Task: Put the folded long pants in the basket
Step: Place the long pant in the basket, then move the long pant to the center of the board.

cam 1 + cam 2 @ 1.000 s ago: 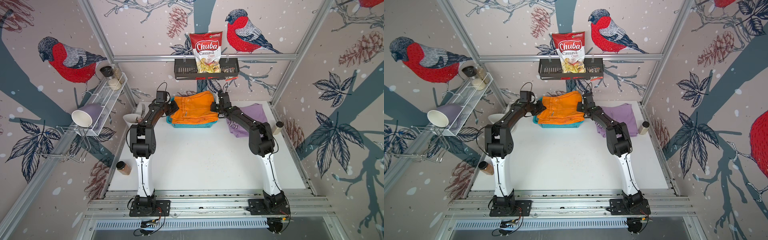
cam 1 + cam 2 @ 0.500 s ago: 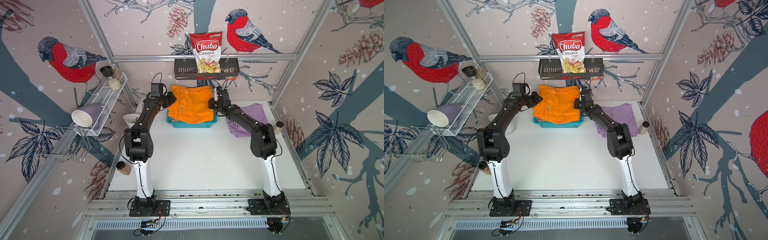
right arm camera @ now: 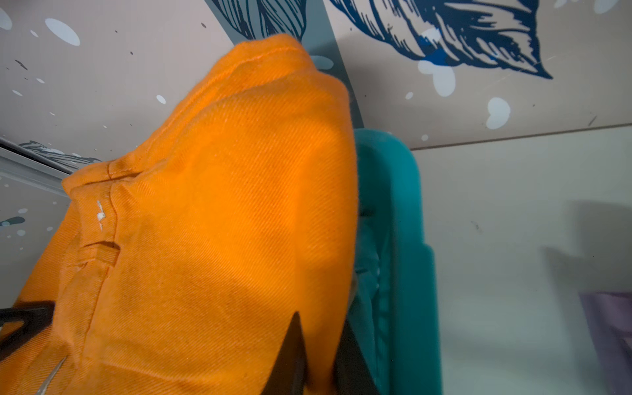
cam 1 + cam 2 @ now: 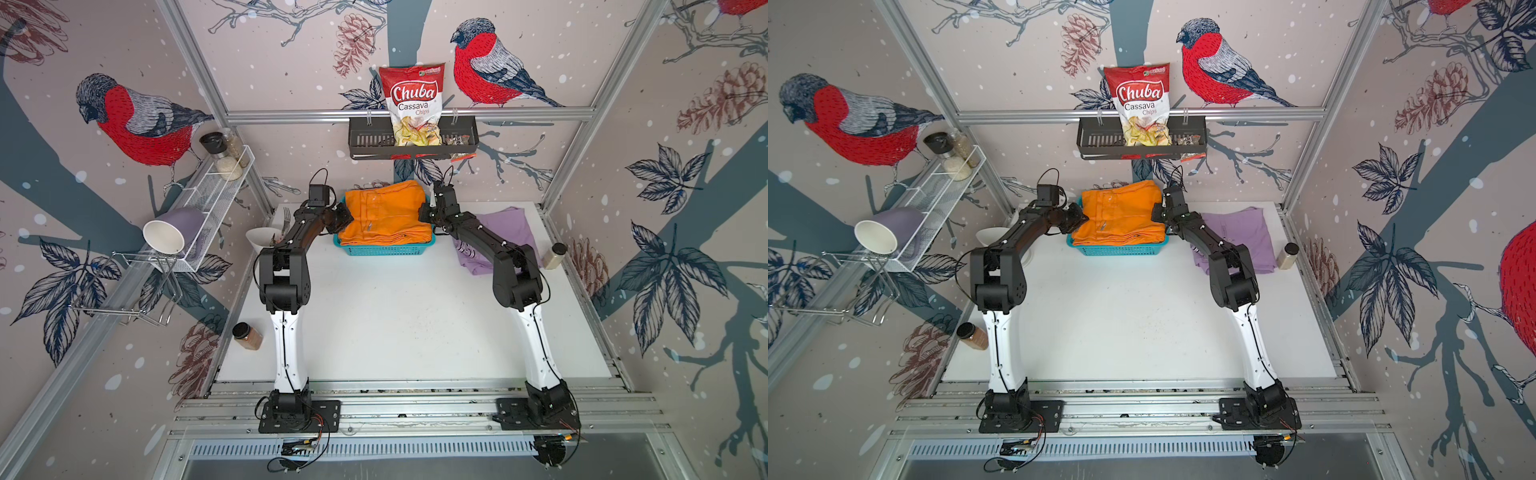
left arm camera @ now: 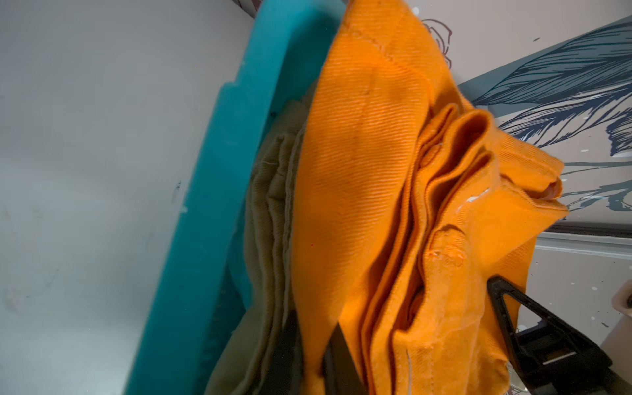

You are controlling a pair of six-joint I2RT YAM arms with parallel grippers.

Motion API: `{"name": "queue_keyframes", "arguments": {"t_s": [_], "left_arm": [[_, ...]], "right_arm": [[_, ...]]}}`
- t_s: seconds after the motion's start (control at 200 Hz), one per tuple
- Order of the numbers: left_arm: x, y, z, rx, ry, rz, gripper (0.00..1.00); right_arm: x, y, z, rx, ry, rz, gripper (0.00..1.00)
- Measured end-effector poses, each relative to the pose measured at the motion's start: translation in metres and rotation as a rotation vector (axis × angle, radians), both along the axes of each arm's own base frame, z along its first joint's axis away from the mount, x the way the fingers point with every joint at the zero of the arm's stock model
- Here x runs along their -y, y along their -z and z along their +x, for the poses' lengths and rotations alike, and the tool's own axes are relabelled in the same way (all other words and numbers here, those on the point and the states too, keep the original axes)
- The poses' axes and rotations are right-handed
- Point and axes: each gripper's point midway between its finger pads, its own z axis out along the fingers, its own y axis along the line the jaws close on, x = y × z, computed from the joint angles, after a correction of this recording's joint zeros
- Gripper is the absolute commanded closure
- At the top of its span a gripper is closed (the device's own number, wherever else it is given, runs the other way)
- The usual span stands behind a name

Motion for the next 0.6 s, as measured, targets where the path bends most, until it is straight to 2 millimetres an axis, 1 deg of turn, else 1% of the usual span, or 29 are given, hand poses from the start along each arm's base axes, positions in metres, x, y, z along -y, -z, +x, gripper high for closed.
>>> {"name": "queue_keyframes", "arguments": {"t_s": [0.07, 0.095, 0.115, 0.14, 0.17, 0.18, 0.19, 0.2, 0.21, 0.23, 0.24, 0.25, 0.27, 0.305, 0.365, 0.41, 0.49, 0.6], "left_arm": [[0.0, 0.002, 0.0, 0.002, -0.001, -0.002, 1.0], [0.0, 0.002, 0.0, 0.002, -0.002, -0.003, 0.93], [0.0, 0.002, 0.0, 0.002, -0.003, -0.005, 0.86], [0.0, 0.002, 0.0, 0.002, -0.003, -0.006, 0.74], [0.0, 0.001, 0.0, 0.006, -0.002, -0.007, 0.6], [0.0, 0.0, 0.0, 0.008, 0.0, -0.007, 0.53], [0.0, 0.0, 0.0, 0.009, 0.0, -0.006, 0.48], [0.0, -0.001, 0.0, 0.011, 0.0, -0.004, 0.4], [-0.001, -0.001, -0.001, 0.014, 0.0, 0.001, 0.33], [-0.002, -0.003, -0.002, 0.017, -0.004, 0.008, 0.17], [-0.002, -0.003, -0.003, 0.017, -0.006, 0.01, 0.09], [-0.003, -0.004, -0.004, 0.016, -0.01, 0.011, 0.06], [-0.002, -0.007, -0.007, 0.017, -0.007, 0.012, 0.04], [0.0, -0.014, -0.012, 0.026, -0.002, 0.01, 0.04], [0.002, -0.029, -0.021, 0.046, -0.01, 0.029, 0.04], [0.007, -0.045, -0.032, 0.07, -0.004, 0.028, 0.04], [0.013, -0.072, -0.053, 0.113, -0.004, 0.031, 0.04], [0.015, -0.112, -0.092, 0.183, -0.026, 0.056, 0.04]], "right_arm": [[-0.001, 0.0, 0.001, 0.003, -0.002, 0.001, 1.0], [-0.001, -0.001, 0.001, 0.004, -0.003, 0.001, 1.0], [-0.001, -0.001, 0.001, 0.004, -0.004, 0.001, 1.0], [-0.001, -0.001, 0.001, 0.004, -0.006, 0.002, 0.95], [-0.001, -0.002, 0.001, 0.005, -0.007, 0.002, 0.84], [-0.001, -0.002, 0.001, 0.006, -0.008, 0.002, 0.8], [-0.001, -0.002, 0.001, 0.006, -0.009, 0.001, 0.72], [-0.001, -0.003, 0.001, 0.007, -0.009, 0.001, 0.66], [-0.001, -0.003, 0.001, 0.007, -0.009, 0.0, 0.58], [0.0, -0.004, 0.0, 0.008, -0.009, 0.0, 0.45], [0.0, -0.005, 0.0, 0.009, -0.009, -0.001, 0.4], [0.0, -0.005, 0.0, 0.009, -0.008, -0.002, 0.34], [0.002, -0.007, -0.001, 0.011, -0.005, -0.006, 0.29], [0.004, -0.012, -0.003, 0.02, -0.003, -0.016, 0.23], [0.009, -0.024, -0.007, 0.032, 0.013, -0.028, 0.16], [0.013, -0.033, -0.012, 0.042, 0.026, -0.038, 0.12], [0.018, -0.05, -0.026, 0.059, 0.027, -0.051, 0.06], [0.034, -0.076, -0.058, 0.08, 0.038, -0.049, 0.02]]}}
